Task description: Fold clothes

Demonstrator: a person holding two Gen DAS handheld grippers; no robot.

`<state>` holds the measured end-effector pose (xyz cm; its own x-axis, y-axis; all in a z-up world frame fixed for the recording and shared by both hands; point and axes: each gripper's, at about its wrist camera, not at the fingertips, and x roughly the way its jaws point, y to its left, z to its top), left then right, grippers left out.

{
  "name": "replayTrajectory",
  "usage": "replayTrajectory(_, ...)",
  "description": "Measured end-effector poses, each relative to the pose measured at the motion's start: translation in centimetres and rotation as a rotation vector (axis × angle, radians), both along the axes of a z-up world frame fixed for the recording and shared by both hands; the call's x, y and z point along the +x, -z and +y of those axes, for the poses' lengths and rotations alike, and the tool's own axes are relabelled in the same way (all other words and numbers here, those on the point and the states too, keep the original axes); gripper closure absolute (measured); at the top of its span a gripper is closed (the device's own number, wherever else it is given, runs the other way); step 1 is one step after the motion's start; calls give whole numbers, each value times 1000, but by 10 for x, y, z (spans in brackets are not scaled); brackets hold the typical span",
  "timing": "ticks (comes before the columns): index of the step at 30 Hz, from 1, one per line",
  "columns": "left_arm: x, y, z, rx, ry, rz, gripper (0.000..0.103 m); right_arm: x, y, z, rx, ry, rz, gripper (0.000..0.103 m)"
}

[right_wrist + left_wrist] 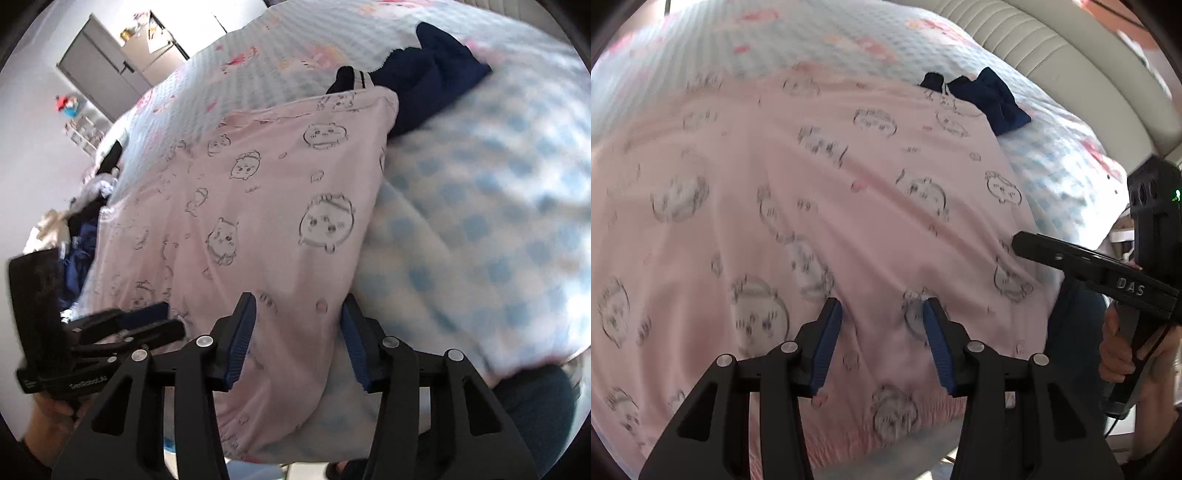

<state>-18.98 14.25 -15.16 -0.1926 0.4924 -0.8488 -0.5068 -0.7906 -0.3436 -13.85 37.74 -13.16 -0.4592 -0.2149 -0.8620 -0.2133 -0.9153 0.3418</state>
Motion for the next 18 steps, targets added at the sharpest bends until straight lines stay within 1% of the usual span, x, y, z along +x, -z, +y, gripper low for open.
replayTrajectory(2,-1,-3,2,20,-13,0,56,-4,-1,2,11,3,-2,57)
replayTrajectory(5,-4,-6,-3,33,-48,7,57,0,-5,12,-2,62,-5,59)
replayTrajectory(8,-12,-6,-25,60,-113,7,59,13,-27,13,19,79,39,58)
replayTrajectory(10,-19,-5,-37,79,-152,-5,59,10,-23,14,-9,64,31,58)
replayTrajectory(13,-26,-3,-47,85,-181,-14,59,4,-15,16,-52,41,18,58)
replayTrajectory(15,-26,-5,-50,83,-173,-6,59,-12,-2,20,-64,57,6,58)
replayTrajectory(17,-24,-5,-50,78,-163,-6,59,-18,7,25,-111,81,1,57)
replayTrajectory(18,-24,-3,-50,74,-159,-11,59,-24,12,26,-152,79,-1,64)
